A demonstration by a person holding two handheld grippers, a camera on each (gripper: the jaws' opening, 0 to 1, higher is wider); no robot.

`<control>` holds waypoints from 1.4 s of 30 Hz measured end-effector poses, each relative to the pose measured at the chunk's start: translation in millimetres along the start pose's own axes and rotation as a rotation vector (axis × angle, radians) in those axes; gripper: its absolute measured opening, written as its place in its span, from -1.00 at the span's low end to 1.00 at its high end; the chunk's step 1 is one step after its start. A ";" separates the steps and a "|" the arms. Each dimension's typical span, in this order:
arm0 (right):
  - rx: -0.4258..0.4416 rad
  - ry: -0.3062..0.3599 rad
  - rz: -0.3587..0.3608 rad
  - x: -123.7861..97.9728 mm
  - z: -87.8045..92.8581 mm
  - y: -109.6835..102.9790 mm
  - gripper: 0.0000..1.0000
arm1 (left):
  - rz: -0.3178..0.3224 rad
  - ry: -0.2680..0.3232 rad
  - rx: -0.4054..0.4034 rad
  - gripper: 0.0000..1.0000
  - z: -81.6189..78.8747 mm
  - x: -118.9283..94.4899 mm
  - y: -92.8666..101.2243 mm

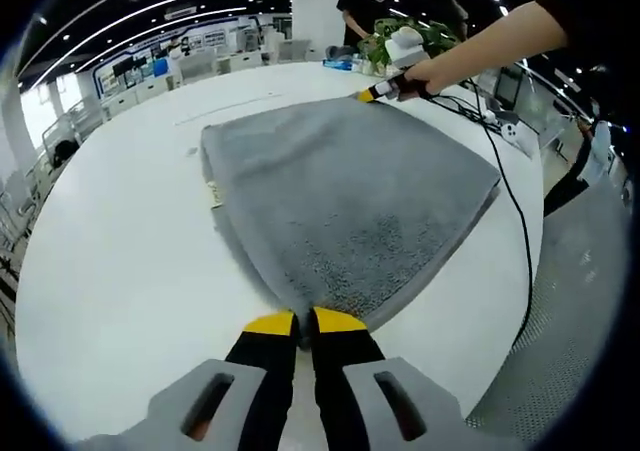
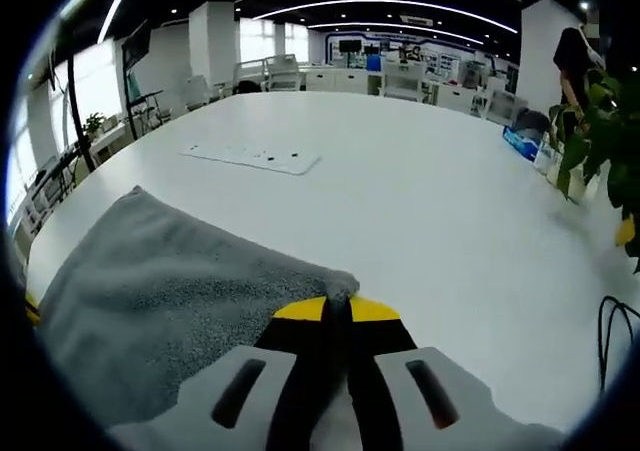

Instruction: Fold the towel on the table until its edges align and the towel forms a compact rectangular stack.

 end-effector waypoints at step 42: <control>0.218 0.023 -0.069 -65.6 -13.8 39.1 -0.46 | 0.084 0.077 0.234 -0.21 -80.3 16.9 58.4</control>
Point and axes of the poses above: the point that each gripper's makers call its tool centre point, and the gripper's own axes: x roughly forward along the fingers, y roughly to its right, z roughly out of its underside, the point moved 9 cm from there along -x, roughly backward along the fingers, and after that the axes turned 14 degrees about z, right-handed, at the moved point
